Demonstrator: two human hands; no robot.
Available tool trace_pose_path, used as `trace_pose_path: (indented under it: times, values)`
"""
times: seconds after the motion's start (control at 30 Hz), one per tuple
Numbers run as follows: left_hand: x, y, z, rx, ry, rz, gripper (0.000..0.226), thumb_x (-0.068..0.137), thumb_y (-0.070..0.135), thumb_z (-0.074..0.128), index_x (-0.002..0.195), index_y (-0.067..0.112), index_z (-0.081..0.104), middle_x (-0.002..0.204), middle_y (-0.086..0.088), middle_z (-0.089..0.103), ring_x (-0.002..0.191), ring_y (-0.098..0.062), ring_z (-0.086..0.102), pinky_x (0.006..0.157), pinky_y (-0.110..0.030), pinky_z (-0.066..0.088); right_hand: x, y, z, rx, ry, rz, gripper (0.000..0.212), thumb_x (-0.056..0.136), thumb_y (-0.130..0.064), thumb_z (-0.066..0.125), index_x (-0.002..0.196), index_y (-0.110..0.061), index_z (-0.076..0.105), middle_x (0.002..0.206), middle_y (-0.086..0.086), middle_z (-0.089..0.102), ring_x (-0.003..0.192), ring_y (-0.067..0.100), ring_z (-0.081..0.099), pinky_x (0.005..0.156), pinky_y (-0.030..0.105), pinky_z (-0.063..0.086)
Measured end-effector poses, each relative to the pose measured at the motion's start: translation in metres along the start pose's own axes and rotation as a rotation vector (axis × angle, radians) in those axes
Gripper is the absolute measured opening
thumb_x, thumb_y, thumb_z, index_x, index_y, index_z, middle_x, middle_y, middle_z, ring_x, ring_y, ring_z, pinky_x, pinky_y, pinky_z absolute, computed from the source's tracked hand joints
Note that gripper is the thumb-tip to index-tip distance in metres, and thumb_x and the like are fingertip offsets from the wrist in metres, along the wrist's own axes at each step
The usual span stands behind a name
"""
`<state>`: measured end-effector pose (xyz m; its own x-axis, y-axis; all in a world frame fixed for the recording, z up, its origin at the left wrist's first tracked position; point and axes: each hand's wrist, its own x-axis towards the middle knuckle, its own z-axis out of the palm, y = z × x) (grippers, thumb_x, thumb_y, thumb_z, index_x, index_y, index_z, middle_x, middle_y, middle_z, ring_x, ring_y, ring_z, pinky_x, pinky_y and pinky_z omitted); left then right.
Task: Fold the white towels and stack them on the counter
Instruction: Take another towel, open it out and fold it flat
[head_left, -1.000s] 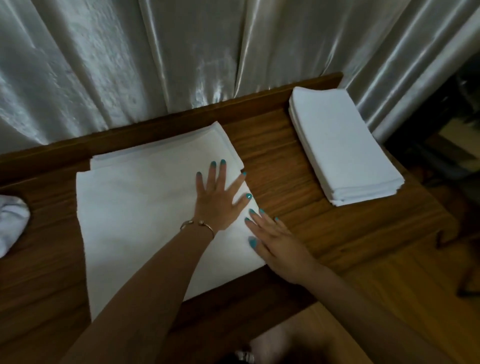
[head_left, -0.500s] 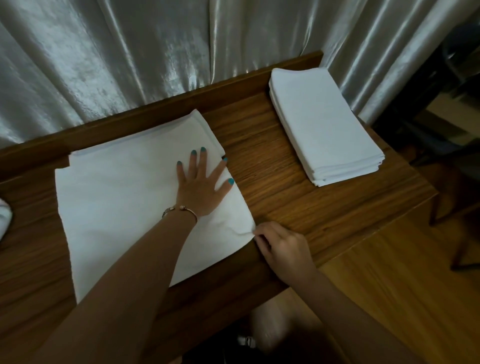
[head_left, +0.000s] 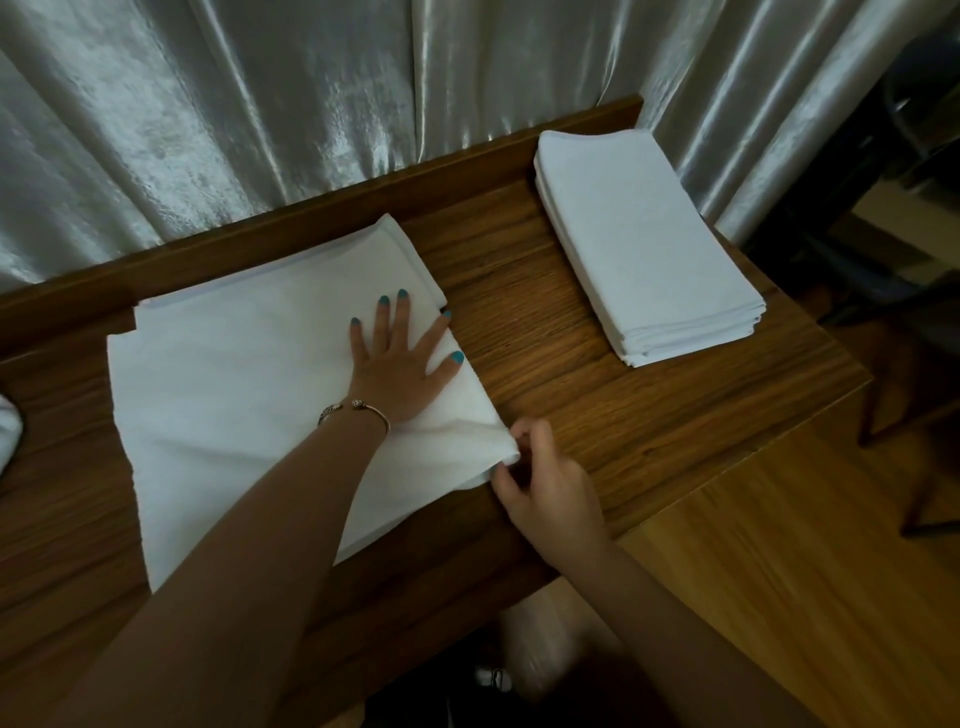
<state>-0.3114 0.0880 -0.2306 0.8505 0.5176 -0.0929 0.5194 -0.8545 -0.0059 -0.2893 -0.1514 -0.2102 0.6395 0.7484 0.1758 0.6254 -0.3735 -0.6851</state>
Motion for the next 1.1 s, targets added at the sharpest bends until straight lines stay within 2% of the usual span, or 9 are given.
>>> trace_pose_path:
  times: [0.13, 0.23, 0.4, 0.57, 0.63, 0.77, 0.83, 0.97, 1.1]
  values:
    - [0.002, 0.0, -0.003, -0.012, -0.043, -0.007, 0.068, 0.091, 0.065, 0.017, 0.148, 0.04, -0.009, 0.159, -0.009, -0.017, 0.146, -0.034, -0.015, 0.113, -0.059, -0.004, 0.004, -0.003, 0.0, 0.196, -0.038, 0.178, 0.025, 0.097, -0.019, 0.055, 0.12, -0.025, 0.047, 0.074, -0.004, 0.064, 0.052, 0.007, 0.061, 0.044, 0.02, 0.05]
    - [0.001, 0.0, -0.005, -0.027, -0.057, -0.003, 0.067, 0.092, 0.064, 0.017, 0.148, 0.04, -0.01, 0.158, -0.009, -0.018, 0.146, -0.033, -0.016, 0.113, -0.058, -0.005, 0.006, -0.008, -0.005, 0.346, 0.014, 0.307, 0.024, 0.096, -0.013, 0.056, 0.116, -0.024, 0.051, 0.073, -0.001, 0.067, 0.052, 0.006, 0.066, 0.044, 0.02, 0.051]
    - [0.0, -0.003, -0.004, 0.001, -0.066, 0.014, 0.067, 0.091, 0.065, 0.016, 0.148, 0.04, -0.011, 0.159, -0.01, -0.017, 0.146, -0.034, -0.014, 0.113, -0.059, -0.003, 0.004, -0.002, -0.006, 0.182, -0.113, 0.366, 0.024, 0.098, -0.02, 0.052, 0.121, -0.024, 0.048, 0.071, -0.002, 0.064, 0.051, 0.009, 0.063, 0.046, 0.021, 0.052]
    - [-0.021, -0.02, -0.017, -0.135, 0.104, 0.31, 0.052, 0.099, 0.041, 0.022, 0.15, 0.035, 0.014, 0.161, -0.005, 0.0, 0.149, -0.025, -0.004, 0.118, -0.054, 0.003, -0.002, 0.002, -0.003, -0.398, -0.057, 0.019, 0.024, 0.091, -0.028, 0.06, 0.114, -0.024, 0.056, 0.065, -0.013, 0.056, 0.043, 0.001, 0.043, 0.04, 0.01, 0.026]
    - [-0.041, -0.027, -0.018, -0.13, 0.211, 0.378, 0.047, 0.1, 0.032, 0.027, 0.148, 0.032, 0.026, 0.16, -0.004, 0.013, 0.149, -0.021, 0.007, 0.119, -0.049, 0.009, -0.005, 0.006, -0.002, -0.455, -0.021, -0.077, 0.024, 0.089, -0.029, 0.062, 0.112, -0.024, 0.059, 0.08, -0.008, 0.06, 0.05, 0.002, 0.046, 0.042, 0.008, 0.026]
    - [-0.077, -0.03, -0.01, -0.1, 0.13, 0.43, 0.044, 0.099, 0.029, 0.033, 0.142, 0.029, 0.038, 0.156, -0.003, 0.029, 0.147, -0.018, 0.017, 0.12, -0.041, 0.012, -0.001, 0.018, -0.002, -0.468, 0.035, -0.316, 0.021, 0.085, -0.023, 0.063, 0.105, -0.019, 0.068, 0.094, 0.002, 0.061, 0.074, 0.012, 0.057, 0.047, 0.017, 0.043]
    - [-0.084, -0.032, -0.01, -0.14, 0.048, 0.381, 0.044, 0.101, 0.032, 0.027, 0.144, 0.032, 0.035, 0.157, -0.001, 0.027, 0.147, -0.016, 0.014, 0.12, -0.036, 0.005, 0.006, 0.021, -0.006, -0.458, 0.078, -0.493, 0.017, 0.088, -0.018, 0.06, 0.097, -0.017, 0.074, 0.092, 0.004, 0.067, 0.075, 0.016, 0.06, 0.051, 0.02, 0.045]
    - [-0.084, -0.041, -0.007, -0.064, -0.018, 0.331, 0.053, 0.098, 0.048, 0.008, 0.149, 0.038, 0.016, 0.161, 0.004, 0.012, 0.149, -0.017, 0.004, 0.118, -0.054, 0.006, 0.014, 0.032, -0.011, -0.439, 0.01, -0.706, 0.018, 0.083, -0.005, 0.064, 0.095, -0.013, 0.075, 0.087, 0.006, 0.068, 0.071, 0.017, 0.061, 0.052, 0.023, 0.049]
    - [-0.084, -0.053, -0.011, -0.088, -0.096, 0.377, 0.058, 0.096, 0.058, 0.017, 0.15, 0.039, 0.008, 0.161, 0.008, 0.001, 0.148, -0.012, -0.005, 0.119, -0.046, -0.003, 0.018, 0.038, -0.013, -0.49, -0.151, -0.758, 0.045, 0.064, 0.006, 0.079, 0.105, -0.01, 0.073, 0.091, 0.007, 0.066, 0.078, 0.016, 0.055, 0.058, 0.023, 0.048]
